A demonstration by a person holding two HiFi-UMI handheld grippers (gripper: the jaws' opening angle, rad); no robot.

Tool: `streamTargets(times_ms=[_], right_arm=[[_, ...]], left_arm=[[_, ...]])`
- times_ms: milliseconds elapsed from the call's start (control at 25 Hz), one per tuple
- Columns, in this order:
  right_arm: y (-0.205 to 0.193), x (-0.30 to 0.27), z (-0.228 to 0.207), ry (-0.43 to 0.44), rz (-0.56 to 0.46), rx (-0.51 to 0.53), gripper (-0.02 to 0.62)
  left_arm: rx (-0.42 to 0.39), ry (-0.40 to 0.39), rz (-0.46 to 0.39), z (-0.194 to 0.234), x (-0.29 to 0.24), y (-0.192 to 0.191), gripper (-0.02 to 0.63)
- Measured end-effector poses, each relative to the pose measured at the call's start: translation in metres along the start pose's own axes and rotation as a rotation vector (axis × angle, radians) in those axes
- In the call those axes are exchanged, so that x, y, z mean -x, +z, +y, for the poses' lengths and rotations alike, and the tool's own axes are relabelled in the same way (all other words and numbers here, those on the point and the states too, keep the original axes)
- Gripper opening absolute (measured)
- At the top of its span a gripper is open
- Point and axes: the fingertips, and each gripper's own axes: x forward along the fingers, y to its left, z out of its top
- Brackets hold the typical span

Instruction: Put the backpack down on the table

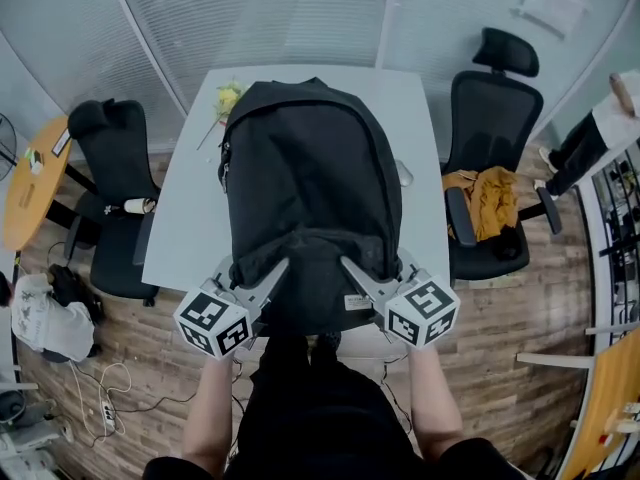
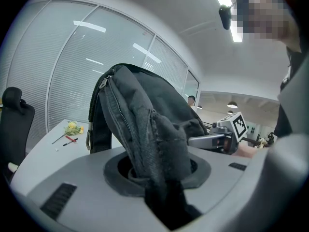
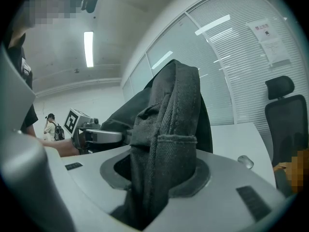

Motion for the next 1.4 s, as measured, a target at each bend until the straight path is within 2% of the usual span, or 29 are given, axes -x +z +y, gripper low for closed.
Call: streamTargets(times_ms=[240,520,1040,1400], right_arm=[[-0.004,-0.008,0.001,-0.001,0.016,-0.005,0.158],[0.007,-0.017,-0.010,-0.037,0.020,0.001,0.155],[0.039,-0.064,-0.035,-0.131,0.027,0.022,0.149],[0.050,-0.099,-0.060,-0.205,0.033,-0.006,0.146]], left_arm=[[0.018,0.001,0.009,0.008,0.000,-0.006,0.135],[0.022,-0.037,-0.003,0.021,-0.013,0.004,0.137],[0.025,-0.120,-0.020,0.079,-0.044,0.033,0.138],[0.029,-0.190,0.008,0.120,-0.075,0.045,0.140]])
